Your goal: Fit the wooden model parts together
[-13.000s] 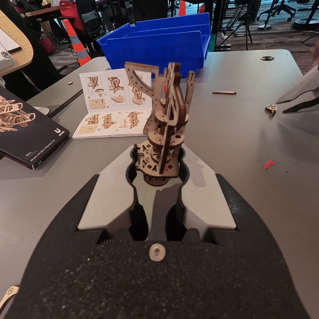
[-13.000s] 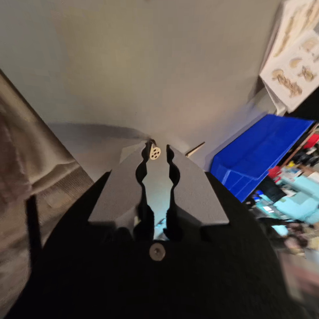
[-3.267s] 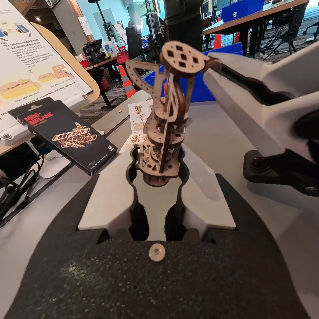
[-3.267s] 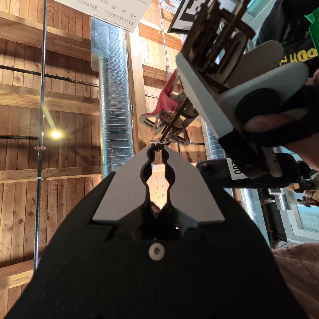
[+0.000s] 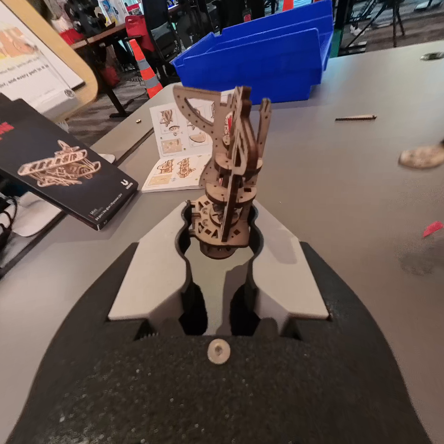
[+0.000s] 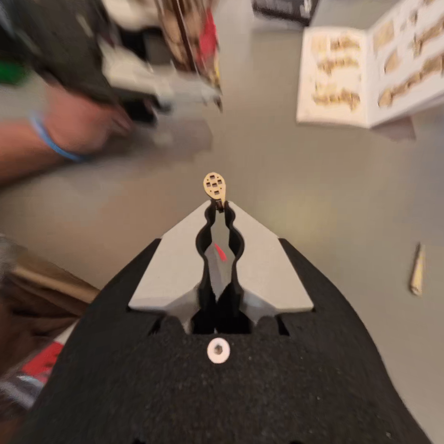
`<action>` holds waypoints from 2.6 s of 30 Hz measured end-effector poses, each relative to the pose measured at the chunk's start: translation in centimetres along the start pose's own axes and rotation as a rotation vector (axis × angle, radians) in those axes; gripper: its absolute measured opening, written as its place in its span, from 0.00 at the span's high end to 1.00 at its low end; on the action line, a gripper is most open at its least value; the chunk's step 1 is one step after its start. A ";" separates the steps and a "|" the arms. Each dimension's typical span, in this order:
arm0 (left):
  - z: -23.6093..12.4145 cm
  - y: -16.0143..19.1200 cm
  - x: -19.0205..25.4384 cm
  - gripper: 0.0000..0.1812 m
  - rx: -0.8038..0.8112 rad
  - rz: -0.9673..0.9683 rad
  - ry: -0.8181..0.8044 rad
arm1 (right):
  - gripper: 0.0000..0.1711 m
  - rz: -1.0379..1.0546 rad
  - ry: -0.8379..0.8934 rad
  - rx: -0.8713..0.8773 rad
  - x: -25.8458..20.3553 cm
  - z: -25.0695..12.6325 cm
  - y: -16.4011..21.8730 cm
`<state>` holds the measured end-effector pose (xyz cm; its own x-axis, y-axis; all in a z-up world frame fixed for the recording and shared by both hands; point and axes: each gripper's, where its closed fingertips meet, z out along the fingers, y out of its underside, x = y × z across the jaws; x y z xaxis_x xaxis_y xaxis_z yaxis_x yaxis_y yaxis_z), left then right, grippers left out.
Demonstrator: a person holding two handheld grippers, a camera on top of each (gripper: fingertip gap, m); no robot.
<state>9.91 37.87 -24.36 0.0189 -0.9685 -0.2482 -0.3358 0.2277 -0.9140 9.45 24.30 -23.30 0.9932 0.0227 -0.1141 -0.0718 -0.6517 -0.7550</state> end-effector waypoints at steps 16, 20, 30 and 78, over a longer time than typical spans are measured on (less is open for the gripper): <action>0.1 0.3 1.4 0.76 -0.041 -0.108 0.004 | 0.97 -0.049 0.067 0.035 -2.2 2.8 -10.5; 0.1 0.5 1.3 0.76 -0.054 -0.111 -0.006 | 0.97 -0.050 0.100 0.017 -1.8 3.1 -10.3; 0.2 0.9 0.6 0.76 -0.087 -0.101 -0.066 | 0.97 -0.026 0.115 -0.022 -1.3 3.7 -10.0; 0.3 0.8 0.8 0.76 -0.094 -0.021 -0.089 | 0.97 0.067 0.008 -0.276 -2.2 3.4 -9.2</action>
<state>9.93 37.31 -25.41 0.1090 -0.9593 -0.2605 -0.4209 0.1929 -0.8864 7.57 32.80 -18.32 0.9879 -0.0322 -0.1517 -0.1103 -0.8335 -0.5414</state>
